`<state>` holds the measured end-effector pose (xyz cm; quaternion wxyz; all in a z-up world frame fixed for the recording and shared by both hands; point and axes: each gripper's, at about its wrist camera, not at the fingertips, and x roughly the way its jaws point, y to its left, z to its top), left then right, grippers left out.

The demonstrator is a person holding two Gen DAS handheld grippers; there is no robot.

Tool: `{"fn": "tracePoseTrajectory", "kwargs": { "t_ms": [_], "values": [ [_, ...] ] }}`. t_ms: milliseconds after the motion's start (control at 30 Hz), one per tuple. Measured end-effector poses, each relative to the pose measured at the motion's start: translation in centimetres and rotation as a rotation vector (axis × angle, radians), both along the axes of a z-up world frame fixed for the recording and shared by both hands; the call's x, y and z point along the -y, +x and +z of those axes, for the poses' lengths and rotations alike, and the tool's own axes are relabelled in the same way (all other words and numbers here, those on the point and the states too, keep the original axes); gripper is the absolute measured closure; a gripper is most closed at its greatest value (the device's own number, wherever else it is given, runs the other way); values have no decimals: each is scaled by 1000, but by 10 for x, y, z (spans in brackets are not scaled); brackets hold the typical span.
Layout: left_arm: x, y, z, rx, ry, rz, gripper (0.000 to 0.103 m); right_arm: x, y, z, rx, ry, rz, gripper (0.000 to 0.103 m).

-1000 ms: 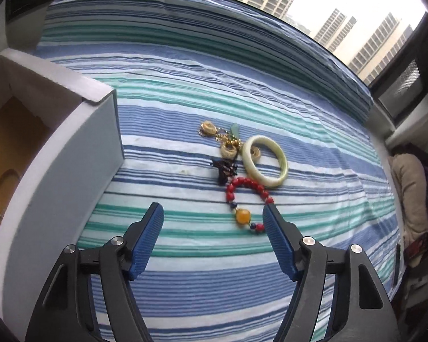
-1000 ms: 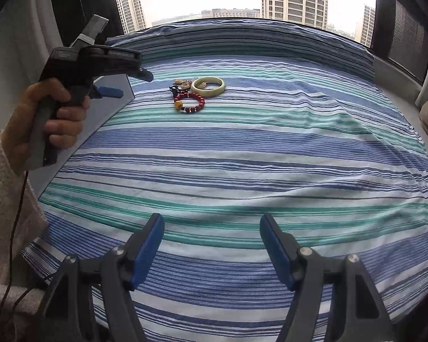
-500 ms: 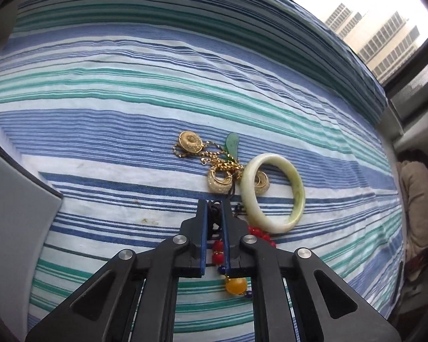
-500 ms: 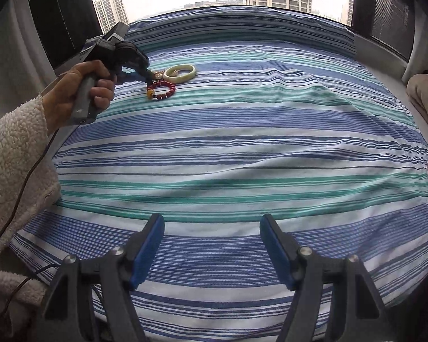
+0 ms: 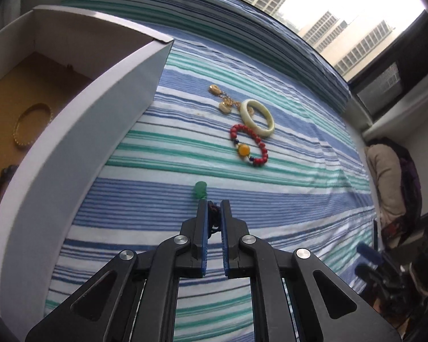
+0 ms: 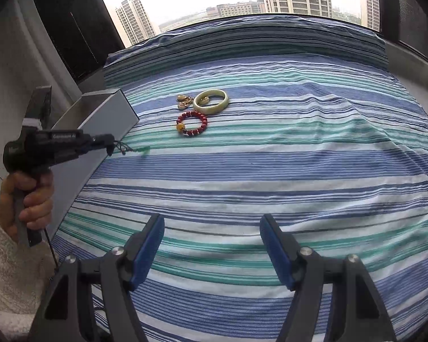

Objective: Organize jewelry
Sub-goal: 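Grasp the green jade pendant with the left tool and lift it, then grasp the pale jade bangle with the right tool while the left tool holds the pendant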

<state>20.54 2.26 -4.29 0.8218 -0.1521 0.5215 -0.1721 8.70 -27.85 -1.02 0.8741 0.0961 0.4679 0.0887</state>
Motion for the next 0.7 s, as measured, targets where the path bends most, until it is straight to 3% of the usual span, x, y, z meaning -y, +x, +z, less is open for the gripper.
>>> {"fn": "tracePoseTrajectory", "kwargs": {
  "t_ms": [167,233,267,467,700],
  "values": [
    [-18,-38,6,12,37,15,97,-3,88,6,25,42,65,32],
    [-23,-56,9,28,52,18,97,-8,131,1,-12,76,92,54],
    [-25,-61,10,32,56,20,97,-13,151,-3,-33,80,104,75],
    [-32,-79,3,21,50,35,97,-50,248,-37,-154,105,139,82],
    [-40,-88,-1,12,46,44,97,-90,288,-75,-251,-55,122,82]
  ]
}}
